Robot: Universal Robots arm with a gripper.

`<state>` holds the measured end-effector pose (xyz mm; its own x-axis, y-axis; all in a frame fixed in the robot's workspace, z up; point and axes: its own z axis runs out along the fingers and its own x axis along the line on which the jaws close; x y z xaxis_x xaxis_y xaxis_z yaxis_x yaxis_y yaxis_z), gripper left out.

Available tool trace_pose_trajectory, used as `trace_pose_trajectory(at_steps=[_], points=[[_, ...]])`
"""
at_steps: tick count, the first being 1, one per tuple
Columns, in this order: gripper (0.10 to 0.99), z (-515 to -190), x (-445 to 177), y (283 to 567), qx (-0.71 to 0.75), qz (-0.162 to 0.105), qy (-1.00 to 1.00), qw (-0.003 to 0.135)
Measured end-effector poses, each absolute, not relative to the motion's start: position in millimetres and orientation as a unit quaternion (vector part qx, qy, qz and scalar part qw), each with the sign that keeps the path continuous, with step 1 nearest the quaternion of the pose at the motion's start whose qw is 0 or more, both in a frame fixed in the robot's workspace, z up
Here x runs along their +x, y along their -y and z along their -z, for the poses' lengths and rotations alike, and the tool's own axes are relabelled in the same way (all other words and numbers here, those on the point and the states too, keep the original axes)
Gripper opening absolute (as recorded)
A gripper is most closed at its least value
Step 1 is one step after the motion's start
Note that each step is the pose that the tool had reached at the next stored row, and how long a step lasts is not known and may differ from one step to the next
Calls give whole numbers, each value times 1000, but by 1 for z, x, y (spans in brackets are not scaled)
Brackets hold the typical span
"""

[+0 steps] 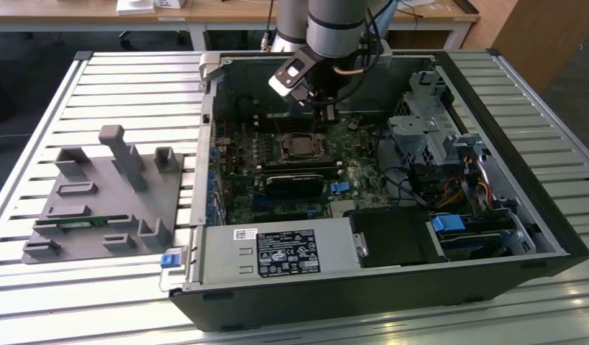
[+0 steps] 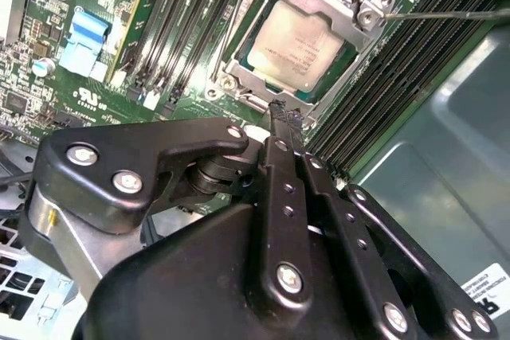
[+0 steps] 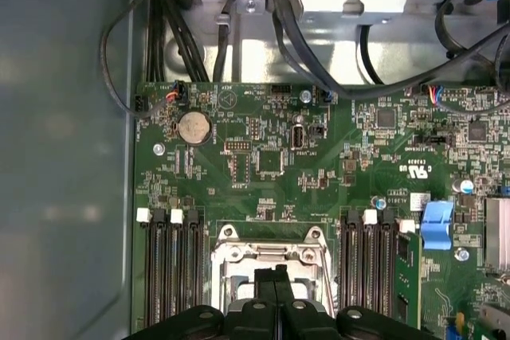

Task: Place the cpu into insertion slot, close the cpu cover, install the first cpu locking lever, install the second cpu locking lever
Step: 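Close the cpu cover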

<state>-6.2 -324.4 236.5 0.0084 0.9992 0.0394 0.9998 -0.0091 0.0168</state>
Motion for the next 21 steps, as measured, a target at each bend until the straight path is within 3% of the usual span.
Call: trace_pose_trajectory(at_steps=[21], points=[[118,-235,-14,324,-710,20,704,8]])
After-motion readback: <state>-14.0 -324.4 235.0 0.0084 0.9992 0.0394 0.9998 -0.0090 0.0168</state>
